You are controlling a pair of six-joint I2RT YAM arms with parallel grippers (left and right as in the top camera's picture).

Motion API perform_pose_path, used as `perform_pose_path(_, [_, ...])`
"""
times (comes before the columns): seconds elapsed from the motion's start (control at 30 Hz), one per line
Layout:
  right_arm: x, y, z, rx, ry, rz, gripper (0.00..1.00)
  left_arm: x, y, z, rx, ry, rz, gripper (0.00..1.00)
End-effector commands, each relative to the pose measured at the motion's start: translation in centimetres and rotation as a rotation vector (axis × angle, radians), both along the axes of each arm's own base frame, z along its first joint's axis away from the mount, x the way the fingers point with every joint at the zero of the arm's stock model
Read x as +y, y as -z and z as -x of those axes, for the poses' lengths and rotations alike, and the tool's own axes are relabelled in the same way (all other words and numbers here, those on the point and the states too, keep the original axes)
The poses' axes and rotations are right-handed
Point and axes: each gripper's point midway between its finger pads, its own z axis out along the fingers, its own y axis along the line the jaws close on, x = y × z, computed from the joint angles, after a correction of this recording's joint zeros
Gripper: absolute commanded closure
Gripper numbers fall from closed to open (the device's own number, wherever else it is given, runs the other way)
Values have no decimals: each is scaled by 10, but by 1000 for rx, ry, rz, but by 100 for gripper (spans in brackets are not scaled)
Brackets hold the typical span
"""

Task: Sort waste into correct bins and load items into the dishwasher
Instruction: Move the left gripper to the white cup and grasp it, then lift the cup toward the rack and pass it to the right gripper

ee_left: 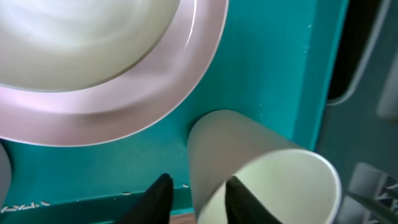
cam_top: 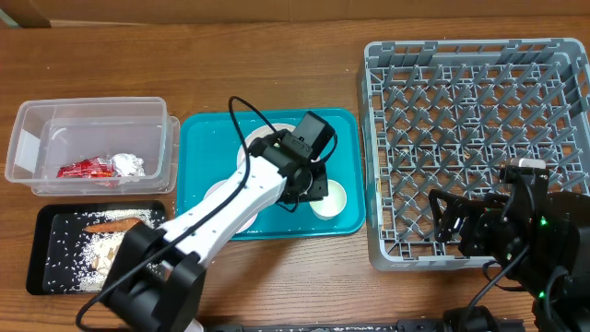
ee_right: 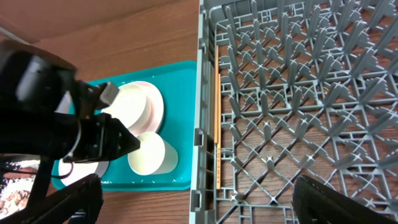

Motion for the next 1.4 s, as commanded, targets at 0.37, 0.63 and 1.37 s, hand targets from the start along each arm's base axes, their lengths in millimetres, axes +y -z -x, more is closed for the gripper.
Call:
perform_pose_path(0.37, [4,16,15,74,-87,50,0,-1,-3,-3,10,14,26,96])
perform_pose_path(0.63, [63,17,22,134,-451,-122,0,-38,-123,-3,2,350,697,96])
perform_pose_path(1.37, [132,-11,-39,-82,-956,-399,0,-29,-233,17,-27,600,1310,96])
